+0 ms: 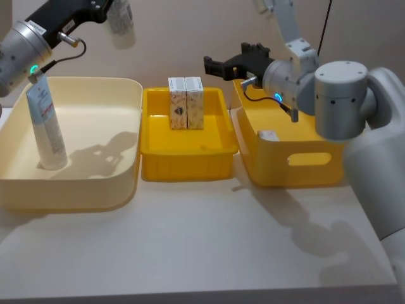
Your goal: Bimanual collaborative sorting of washing and personal care products
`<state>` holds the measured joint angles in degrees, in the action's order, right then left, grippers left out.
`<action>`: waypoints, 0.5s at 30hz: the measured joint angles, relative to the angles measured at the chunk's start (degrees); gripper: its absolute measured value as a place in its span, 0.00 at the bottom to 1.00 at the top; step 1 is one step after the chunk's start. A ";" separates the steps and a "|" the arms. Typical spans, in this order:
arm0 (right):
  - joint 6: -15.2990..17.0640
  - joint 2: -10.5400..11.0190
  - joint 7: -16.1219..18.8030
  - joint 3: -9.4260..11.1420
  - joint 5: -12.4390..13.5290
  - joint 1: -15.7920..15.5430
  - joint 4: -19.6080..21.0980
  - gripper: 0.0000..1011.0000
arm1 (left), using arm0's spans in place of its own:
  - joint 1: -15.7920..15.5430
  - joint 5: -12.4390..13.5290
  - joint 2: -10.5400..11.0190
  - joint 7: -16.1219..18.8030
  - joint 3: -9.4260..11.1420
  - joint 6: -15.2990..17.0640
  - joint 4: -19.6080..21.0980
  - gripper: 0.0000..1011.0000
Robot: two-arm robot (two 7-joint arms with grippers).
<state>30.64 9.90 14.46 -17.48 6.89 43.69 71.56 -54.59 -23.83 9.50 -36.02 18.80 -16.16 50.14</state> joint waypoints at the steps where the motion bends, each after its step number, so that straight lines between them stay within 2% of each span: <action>1: -0.46 0.19 0.65 -0.58 -0.43 0.28 -0.18 0.99 | -0.01 -0.03 -0.02 -0.04 0.01 0.00 -0.05 0.24; 7: -1.85 0.95 3.26 -2.86 -1.86 1.65 -1.35 0.99 | -0.02 -0.49 -0.07 -0.33 0.23 0.29 -0.10 0.24; 15: -4.37 2.12 8.93 -7.34 -4.13 4.46 -3.93 0.99 | -0.06 -1.11 -0.34 -1.11 0.75 0.89 -0.25 0.24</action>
<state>26.27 12.03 23.40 -24.82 2.76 48.14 67.63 -54.65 -24.94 9.16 -37.13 19.55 -15.27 49.89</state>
